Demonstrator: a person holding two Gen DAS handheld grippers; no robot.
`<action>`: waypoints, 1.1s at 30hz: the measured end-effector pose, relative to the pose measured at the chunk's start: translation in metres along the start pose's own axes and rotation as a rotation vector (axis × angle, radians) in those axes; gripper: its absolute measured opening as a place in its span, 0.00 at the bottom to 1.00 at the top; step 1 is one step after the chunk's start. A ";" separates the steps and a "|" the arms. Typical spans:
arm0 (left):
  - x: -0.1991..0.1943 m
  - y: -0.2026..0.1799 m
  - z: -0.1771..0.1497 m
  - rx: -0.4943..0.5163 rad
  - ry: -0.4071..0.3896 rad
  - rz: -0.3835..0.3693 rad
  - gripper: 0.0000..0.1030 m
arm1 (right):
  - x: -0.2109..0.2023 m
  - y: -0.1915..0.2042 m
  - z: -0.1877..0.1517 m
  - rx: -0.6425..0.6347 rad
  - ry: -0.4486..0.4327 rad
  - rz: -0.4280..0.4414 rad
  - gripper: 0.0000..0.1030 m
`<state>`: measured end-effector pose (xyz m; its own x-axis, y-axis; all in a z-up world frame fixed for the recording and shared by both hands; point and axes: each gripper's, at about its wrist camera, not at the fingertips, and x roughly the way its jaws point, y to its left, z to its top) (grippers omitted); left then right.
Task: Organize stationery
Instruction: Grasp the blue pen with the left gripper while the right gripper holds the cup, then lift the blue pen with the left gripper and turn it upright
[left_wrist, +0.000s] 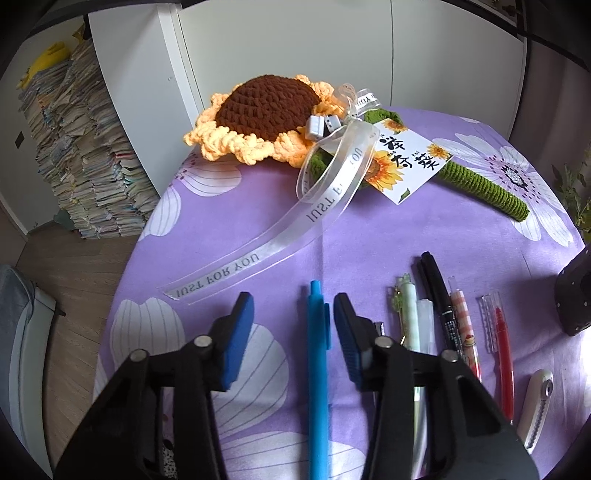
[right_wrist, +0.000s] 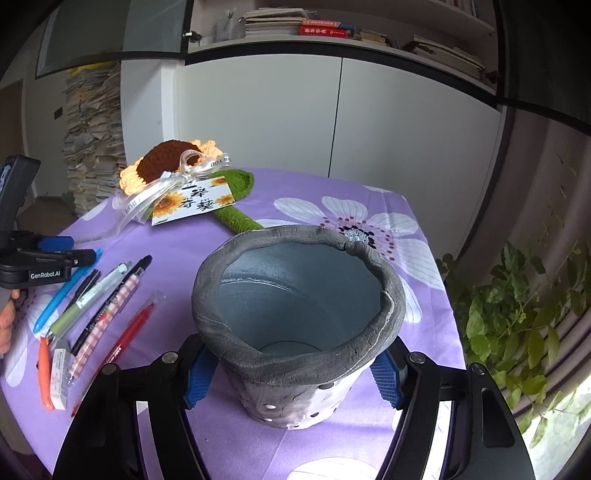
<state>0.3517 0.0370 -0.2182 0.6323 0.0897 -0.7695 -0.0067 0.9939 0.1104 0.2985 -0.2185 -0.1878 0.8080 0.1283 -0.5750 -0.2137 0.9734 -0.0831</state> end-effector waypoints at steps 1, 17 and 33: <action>0.003 0.000 0.001 -0.003 0.013 -0.006 0.40 | -0.001 0.000 0.000 -0.003 -0.004 -0.003 0.70; 0.006 0.000 0.000 -0.040 0.063 -0.063 0.11 | -0.006 -0.006 0.001 0.028 -0.034 0.006 0.70; -0.089 0.000 0.025 -0.047 -0.163 -0.140 0.10 | -0.004 -0.002 0.000 0.006 -0.025 0.004 0.70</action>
<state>0.3148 0.0278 -0.1342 0.7465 -0.0572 -0.6629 0.0565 0.9982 -0.0225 0.2953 -0.2209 -0.1850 0.8207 0.1368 -0.5547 -0.2136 0.9740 -0.0757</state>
